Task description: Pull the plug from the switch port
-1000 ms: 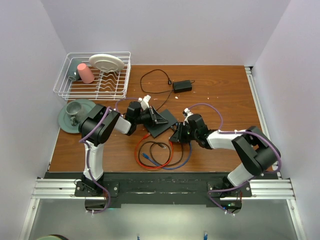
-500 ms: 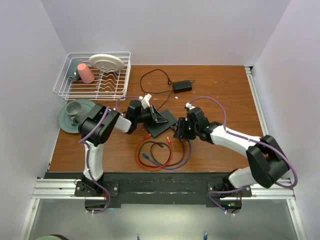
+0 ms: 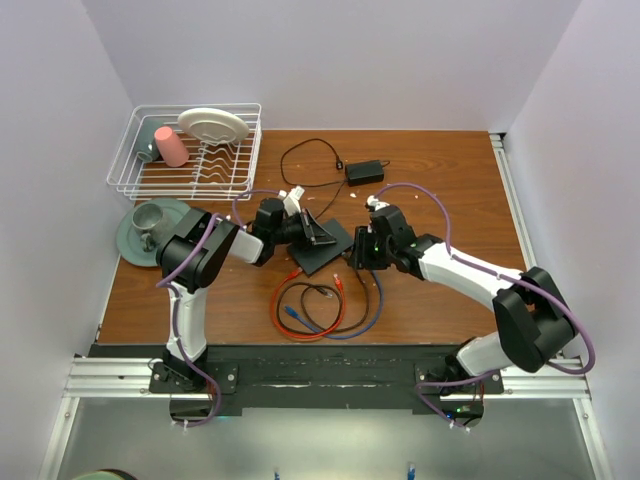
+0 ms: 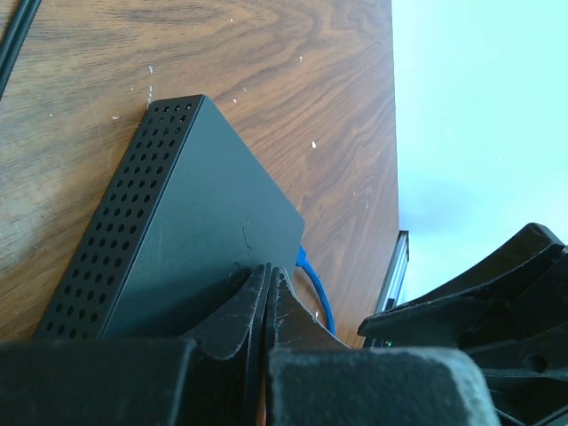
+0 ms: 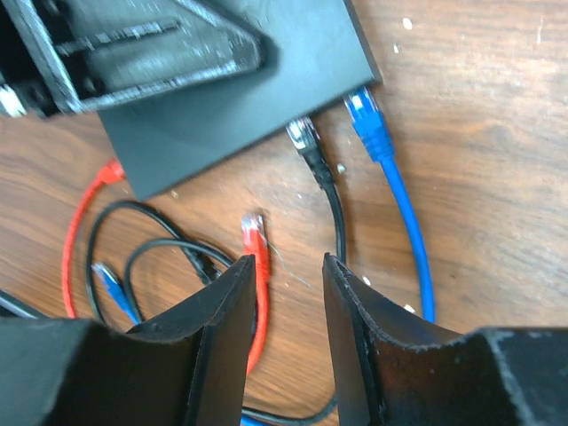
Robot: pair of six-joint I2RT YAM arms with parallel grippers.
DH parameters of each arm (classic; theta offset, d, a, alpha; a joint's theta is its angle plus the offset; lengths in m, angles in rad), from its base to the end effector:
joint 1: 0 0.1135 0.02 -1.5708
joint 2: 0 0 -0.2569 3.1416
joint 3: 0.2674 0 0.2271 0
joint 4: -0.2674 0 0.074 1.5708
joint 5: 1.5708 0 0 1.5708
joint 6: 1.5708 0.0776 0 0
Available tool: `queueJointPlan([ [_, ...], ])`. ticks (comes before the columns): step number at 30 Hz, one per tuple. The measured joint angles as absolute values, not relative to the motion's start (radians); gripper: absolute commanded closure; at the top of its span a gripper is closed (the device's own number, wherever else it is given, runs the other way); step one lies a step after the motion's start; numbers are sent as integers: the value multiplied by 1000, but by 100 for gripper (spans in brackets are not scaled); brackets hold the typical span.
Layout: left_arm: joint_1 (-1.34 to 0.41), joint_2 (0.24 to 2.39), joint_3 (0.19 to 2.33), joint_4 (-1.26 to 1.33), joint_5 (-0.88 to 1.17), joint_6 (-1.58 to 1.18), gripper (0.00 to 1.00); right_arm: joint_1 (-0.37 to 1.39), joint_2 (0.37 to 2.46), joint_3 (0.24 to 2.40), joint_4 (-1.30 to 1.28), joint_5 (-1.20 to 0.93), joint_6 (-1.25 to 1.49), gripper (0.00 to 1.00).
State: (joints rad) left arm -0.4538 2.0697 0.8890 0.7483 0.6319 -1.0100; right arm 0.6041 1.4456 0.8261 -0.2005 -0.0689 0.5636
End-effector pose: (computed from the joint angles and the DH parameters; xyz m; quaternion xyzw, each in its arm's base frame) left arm 0.3446 -0.2191 0.1021 -0.0588 0.8158 -0.5371 0.2062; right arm 0.2475 0.1773 0.1794 -0.0314 0.9294 0.2287 0.2881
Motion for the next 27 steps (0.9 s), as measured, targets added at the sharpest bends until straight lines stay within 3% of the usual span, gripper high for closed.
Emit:
queueJointPlan([
  [11, -454, 2070, 891, 744, 632, -1010, 100, 713, 1451, 820, -239, -72, 530, 49],
  [27, -454, 2066, 891, 736, 631, -1002, 100, 812, 1605, 865, -216, 89, 547, 52],
])
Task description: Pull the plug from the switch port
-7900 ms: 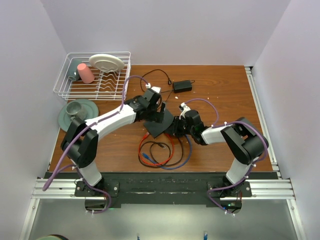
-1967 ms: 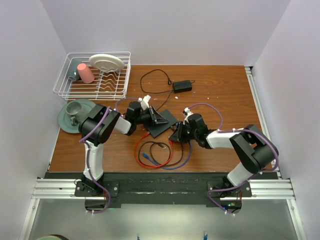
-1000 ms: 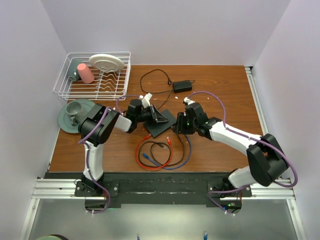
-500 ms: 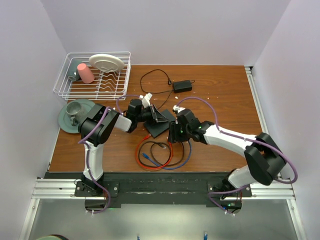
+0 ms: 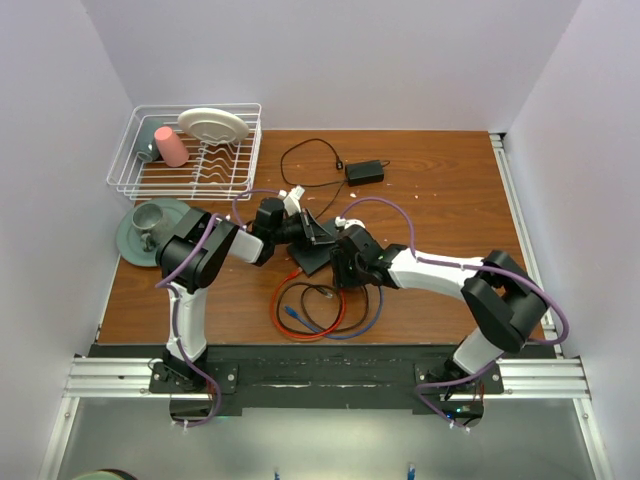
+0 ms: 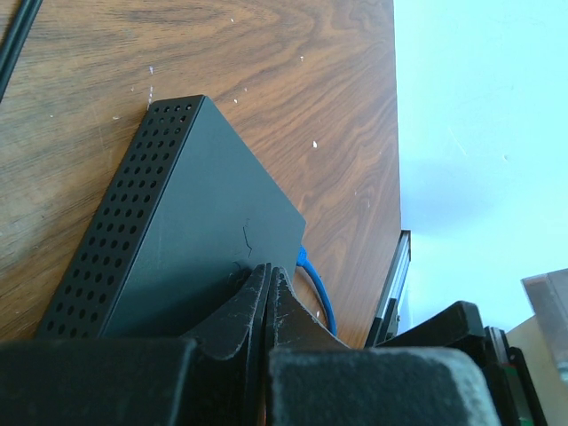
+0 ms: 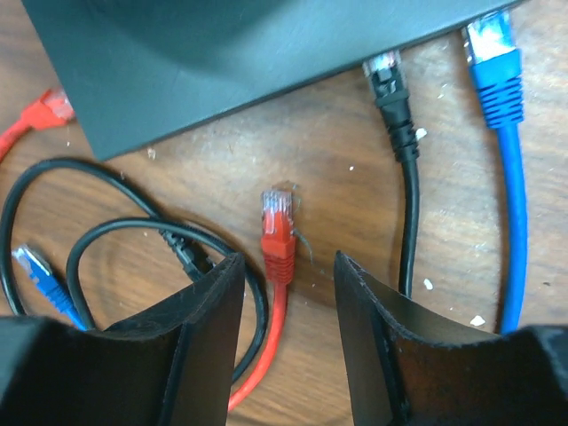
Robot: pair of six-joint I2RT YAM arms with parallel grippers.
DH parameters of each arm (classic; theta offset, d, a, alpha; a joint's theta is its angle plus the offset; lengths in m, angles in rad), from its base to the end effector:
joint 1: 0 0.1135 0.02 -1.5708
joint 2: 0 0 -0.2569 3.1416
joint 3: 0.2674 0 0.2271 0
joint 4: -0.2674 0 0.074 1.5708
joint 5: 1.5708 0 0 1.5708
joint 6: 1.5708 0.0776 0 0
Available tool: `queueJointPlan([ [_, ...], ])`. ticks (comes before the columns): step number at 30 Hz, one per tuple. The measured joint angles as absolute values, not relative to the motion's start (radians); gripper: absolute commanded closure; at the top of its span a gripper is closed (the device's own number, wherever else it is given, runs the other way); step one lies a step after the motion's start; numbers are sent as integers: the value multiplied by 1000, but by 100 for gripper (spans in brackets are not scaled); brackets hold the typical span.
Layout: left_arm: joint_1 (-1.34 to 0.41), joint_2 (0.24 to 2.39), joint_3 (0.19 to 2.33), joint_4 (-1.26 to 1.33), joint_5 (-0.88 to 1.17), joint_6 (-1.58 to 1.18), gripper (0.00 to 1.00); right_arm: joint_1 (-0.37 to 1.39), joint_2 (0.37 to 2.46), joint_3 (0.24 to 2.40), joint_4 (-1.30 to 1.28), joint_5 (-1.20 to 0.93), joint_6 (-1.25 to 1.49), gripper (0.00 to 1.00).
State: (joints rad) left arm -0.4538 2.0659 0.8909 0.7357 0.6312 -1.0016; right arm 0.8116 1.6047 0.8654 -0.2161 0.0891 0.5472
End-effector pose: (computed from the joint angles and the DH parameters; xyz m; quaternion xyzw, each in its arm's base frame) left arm 0.3444 -0.2189 0.1025 -0.0569 0.8176 -0.5346 0.2062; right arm 0.2241 0.2262 0.1435 -0.1121 0.9456 0.1571 0.2621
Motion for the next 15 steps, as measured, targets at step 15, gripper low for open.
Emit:
queueJointPlan([
  [15, -454, 2062, 889, 732, 627, -1000, 100, 819, 1665, 883, -159, 124, 548, 91],
])
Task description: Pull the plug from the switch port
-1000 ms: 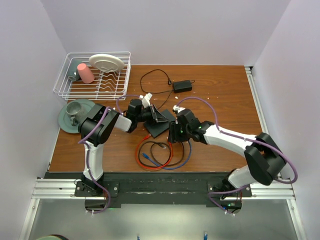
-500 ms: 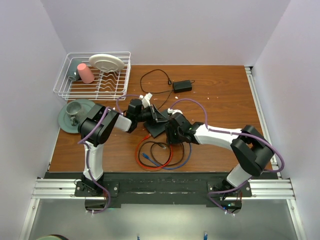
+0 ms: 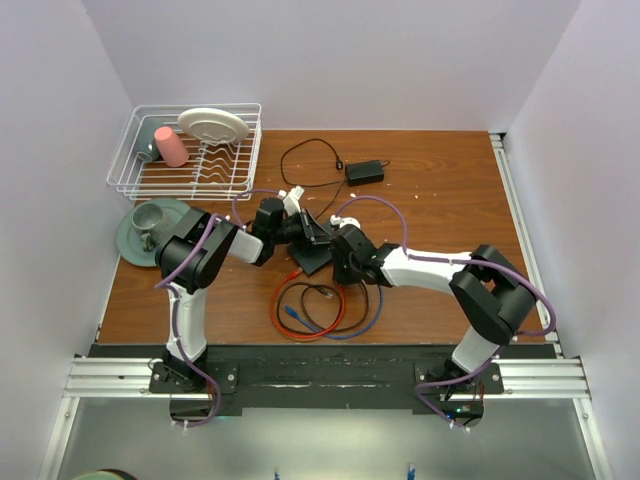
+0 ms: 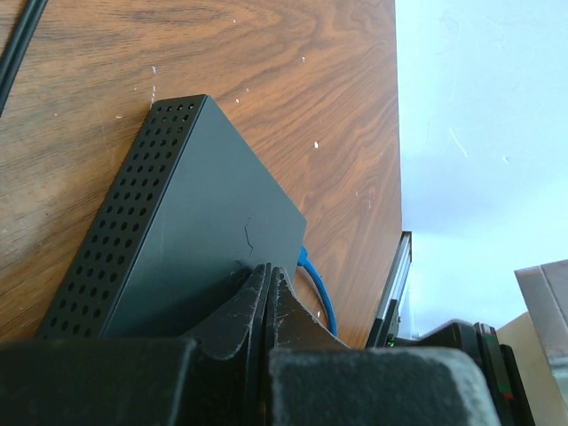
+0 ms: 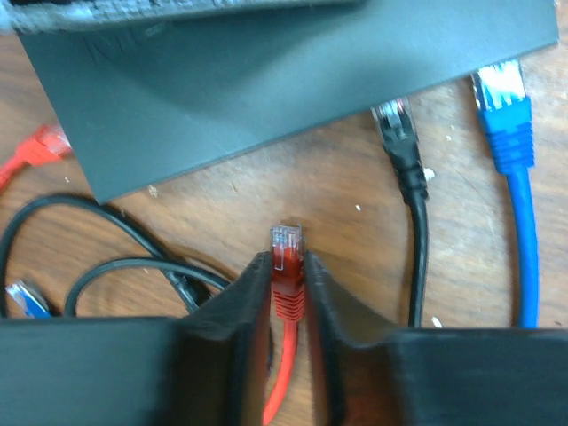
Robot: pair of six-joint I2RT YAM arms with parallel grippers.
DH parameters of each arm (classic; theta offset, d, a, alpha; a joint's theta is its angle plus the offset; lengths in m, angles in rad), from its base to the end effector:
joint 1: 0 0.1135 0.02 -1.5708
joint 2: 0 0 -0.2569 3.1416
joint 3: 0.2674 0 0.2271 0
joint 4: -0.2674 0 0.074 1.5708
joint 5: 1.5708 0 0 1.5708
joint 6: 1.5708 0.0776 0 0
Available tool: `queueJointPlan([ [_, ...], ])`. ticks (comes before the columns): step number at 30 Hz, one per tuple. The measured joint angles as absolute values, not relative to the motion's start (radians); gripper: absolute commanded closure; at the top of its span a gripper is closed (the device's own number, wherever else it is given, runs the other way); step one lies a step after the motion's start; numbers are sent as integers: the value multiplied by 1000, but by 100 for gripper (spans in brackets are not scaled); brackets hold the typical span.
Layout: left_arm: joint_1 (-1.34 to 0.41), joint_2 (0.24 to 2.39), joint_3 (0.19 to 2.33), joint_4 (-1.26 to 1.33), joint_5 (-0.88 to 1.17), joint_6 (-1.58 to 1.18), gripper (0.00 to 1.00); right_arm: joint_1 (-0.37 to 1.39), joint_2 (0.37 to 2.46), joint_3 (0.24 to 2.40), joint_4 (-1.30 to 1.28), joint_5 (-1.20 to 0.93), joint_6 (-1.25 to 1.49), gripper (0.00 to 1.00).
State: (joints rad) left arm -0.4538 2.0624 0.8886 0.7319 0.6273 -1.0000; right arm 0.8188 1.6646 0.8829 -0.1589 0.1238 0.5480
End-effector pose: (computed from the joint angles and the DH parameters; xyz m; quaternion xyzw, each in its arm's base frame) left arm 0.3440 -0.2185 0.1027 -0.0578 0.8184 -0.5330 0.2070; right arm 0.2330 0.2350 0.1356 -0.1091 0.9428 0.1497 0.2770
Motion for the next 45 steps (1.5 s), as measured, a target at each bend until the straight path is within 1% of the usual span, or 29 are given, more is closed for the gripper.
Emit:
queueJointPlan([
  [2, -454, 2061, 887, 733, 627, -1000, 100, 826, 1678, 898, -160, 139, 550, 95],
  [3, -454, 2060, 886, 733, 626, -1000, 100, 830, 1680, 901, -161, 143, 549, 100],
  [9, -454, 2059, 885, 732, 625, -999, 100, 849, 1669, 905, -188, 198, 550, 100],
  [13, -454, 2059, 885, 731, 625, -999, 100, 850, 1575, 921, -321, 251, 550, 100],
  [16, -454, 2059, 885, 732, 625, -999, 100, 850, 1467, 995, -422, 300, 545, 100],
  [19, -454, 2059, 886, 732, 625, -999, 100, 849, 1364, 1150, -523, 388, 534, 100],
  [23, -454, 2059, 886, 732, 625, -999, 100, 828, 1279, 1296, -577, 484, 527, 100],
  [25, -454, 2059, 886, 731, 625, -999, 100, 785, 1254, 1332, -599, 509, 525, 100],
  [28, -454, 2059, 886, 731, 626, -999, 100, 659, 1242, 1340, -615, 527, 526, 100],
  [33, -453, 2062, 886, 738, 627, -1003, 100, 385, 1264, 1291, -608, 532, 554, 100],
  [36, -453, 2066, 886, 751, 630, -1007, 100, 256, 1297, 1256, -581, 504, 591, 100],
  [42, -453, 2069, 879, 770, 632, -1012, 100, 106, 1415, 1245, -535, 477, 651, 100],
  [43, -453, 2069, 879, 770, 632, -1012, 100, 89, 1434, 1242, -528, 472, 658, 87],
  [45, -453, 2069, 879, 770, 632, -1012, 100, 60, 1476, 1239, -519, 451, 667, 71],
])
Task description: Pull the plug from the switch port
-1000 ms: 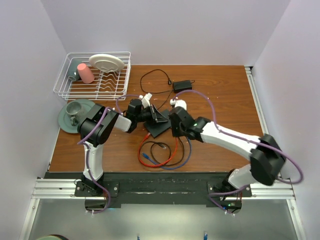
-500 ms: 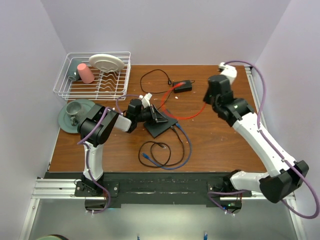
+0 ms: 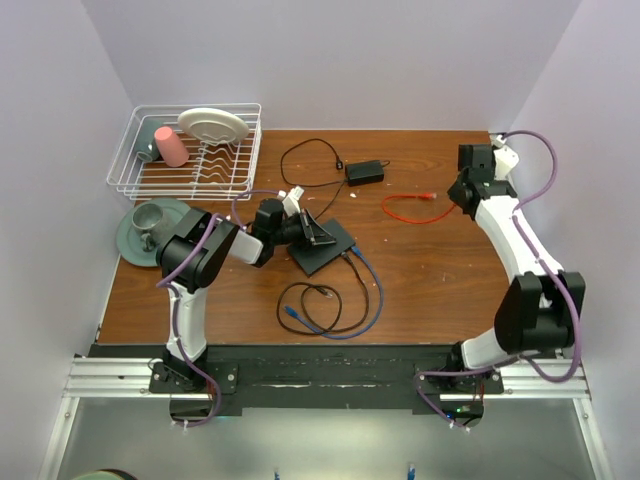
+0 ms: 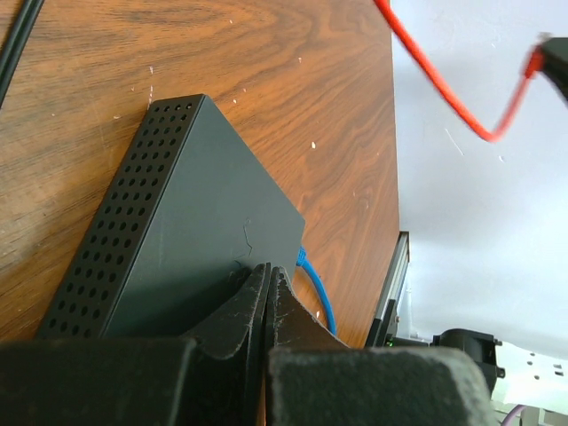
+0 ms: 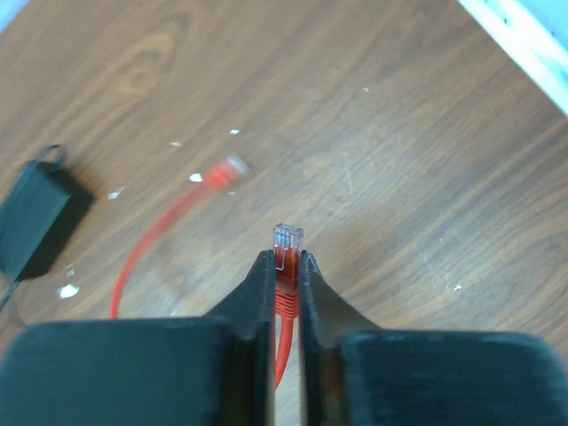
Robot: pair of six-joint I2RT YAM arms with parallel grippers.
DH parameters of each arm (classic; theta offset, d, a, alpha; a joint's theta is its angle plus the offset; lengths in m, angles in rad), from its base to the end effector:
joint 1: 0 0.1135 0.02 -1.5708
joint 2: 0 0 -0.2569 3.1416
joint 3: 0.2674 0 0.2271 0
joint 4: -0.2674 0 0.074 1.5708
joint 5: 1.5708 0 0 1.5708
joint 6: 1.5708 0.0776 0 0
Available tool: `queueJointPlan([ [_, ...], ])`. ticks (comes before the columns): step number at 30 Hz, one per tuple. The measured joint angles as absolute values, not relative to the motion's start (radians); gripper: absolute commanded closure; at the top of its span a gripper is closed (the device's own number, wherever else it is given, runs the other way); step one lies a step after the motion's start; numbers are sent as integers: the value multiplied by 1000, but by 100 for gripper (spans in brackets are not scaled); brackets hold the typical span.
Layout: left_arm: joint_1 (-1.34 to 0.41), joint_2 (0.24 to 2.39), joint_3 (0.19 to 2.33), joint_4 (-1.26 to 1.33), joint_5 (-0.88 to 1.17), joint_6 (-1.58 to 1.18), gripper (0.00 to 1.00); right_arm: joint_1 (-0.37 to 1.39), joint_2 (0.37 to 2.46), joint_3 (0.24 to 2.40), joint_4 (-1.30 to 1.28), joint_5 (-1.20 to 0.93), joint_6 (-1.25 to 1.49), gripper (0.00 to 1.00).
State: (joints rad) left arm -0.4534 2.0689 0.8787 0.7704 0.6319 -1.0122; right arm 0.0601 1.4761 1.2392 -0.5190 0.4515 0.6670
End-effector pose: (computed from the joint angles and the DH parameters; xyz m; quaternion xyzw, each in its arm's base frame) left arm 0.3436 -0.2184 0.1024 -0.0573 0.8131 -0.5398 0.2101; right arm 0.3288 -0.0141 0.2775 0.3520 0.8274 -0.0547 0.4341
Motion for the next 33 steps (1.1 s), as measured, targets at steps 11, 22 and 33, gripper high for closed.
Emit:
queueJointPlan([
  [11, -452, 2079, 879, 789, 641, -1021, 100, 55, 1487, 1095, -469, 319, 661, 44],
  [22, -452, 2079, 880, 784, 641, -1018, 100, 422, 1391, 920, -247, 43, 606, 45],
  [33, -452, 2071, 894, 738, 643, -979, 100, 543, 1519, 777, -57, -129, 593, 46],
])
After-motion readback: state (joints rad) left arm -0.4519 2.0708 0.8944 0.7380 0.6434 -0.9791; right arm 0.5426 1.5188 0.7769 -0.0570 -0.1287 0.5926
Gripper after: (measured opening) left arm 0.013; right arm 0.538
